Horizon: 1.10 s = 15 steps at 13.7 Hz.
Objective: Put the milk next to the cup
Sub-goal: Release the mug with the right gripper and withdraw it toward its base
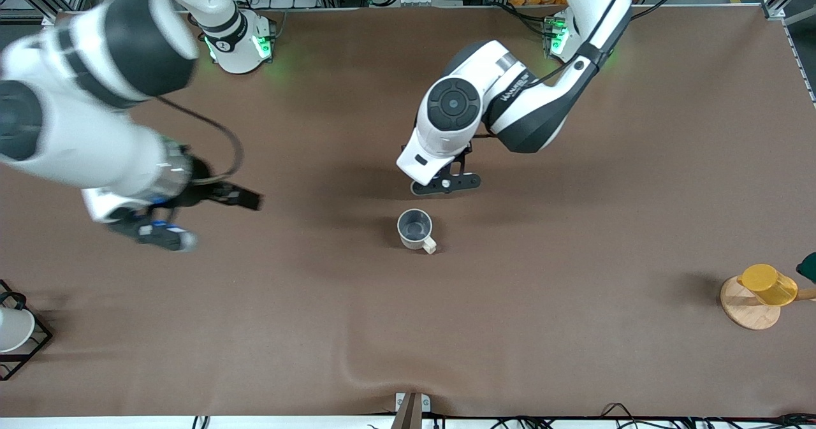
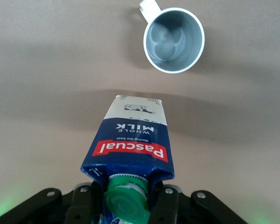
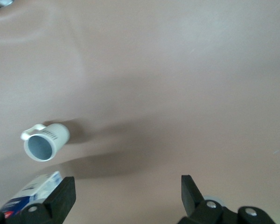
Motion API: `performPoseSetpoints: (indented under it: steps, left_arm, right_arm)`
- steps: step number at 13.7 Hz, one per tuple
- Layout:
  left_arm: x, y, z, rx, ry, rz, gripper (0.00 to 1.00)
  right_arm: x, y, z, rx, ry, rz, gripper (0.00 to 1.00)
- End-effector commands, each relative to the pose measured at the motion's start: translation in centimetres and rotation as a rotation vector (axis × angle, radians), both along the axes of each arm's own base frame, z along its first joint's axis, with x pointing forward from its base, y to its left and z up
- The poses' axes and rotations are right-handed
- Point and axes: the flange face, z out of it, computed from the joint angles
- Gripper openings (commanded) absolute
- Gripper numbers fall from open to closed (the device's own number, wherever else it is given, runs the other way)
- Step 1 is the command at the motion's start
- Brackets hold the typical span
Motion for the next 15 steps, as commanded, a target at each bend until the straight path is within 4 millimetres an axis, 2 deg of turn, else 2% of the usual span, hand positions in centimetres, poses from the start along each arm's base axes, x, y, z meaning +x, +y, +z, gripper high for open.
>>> performPoseSetpoints:
  steps: [1,2,4,7,9,10,12,13,15]
  left_arm:
    - [0.2,-1.2,-1.0,0.009,-0.027,0.01,0.32]
    - [0.5,-1.1,-1.2,0.007,-0.032,0.008,0.32]
    - [0.8,-1.3,-1.1,-0.012,-0.049,0.012,0.32]
    - [0.9,-2.0,-2.0,-0.016,-0.042,0.009,0.32]
    - [1.7,-1.7,-2.9,-0.009,-0.042,0.021,0.32]
    - [1.2,-2.4,-3.1,-0.005,-0.05,0.01,0.32]
    - [1.4,-2.3,-3.5,0.013,-0.064,0.001,0.32]
    - [1.4,-2.3,-3.7,0.015,-0.065,0.002,0.32]
    - [1.4,-2.3,-3.9,0.014,-0.066,0.002,0.32]
  right_arm:
    - [0.1,-7.0,2.1,0.002,-0.042,0.051,1.0]
    - [0.1,-9.4,2.8,0.015,-0.061,0.098,1.0]
    - [-0.6,-11.1,4.9,0.017,-0.106,0.176,1.0]
    - [-1.8,-13.8,7.9,0.022,-0.152,0.144,1.0]
    - [-3.8,-14.9,11.3,0.015,-0.196,0.164,1.0]
    - [-5.0,-15.3,12.9,0.006,-0.206,0.178,1.0]
    - [-7.9,-16.2,16.0,-0.044,-0.222,0.279,1.0]
    - [-8.3,-17.5,16.4,-0.074,-0.224,0.326,1.0]
    - [-7.9,-18.2,13.7,-0.062,-0.181,0.325,1.0]
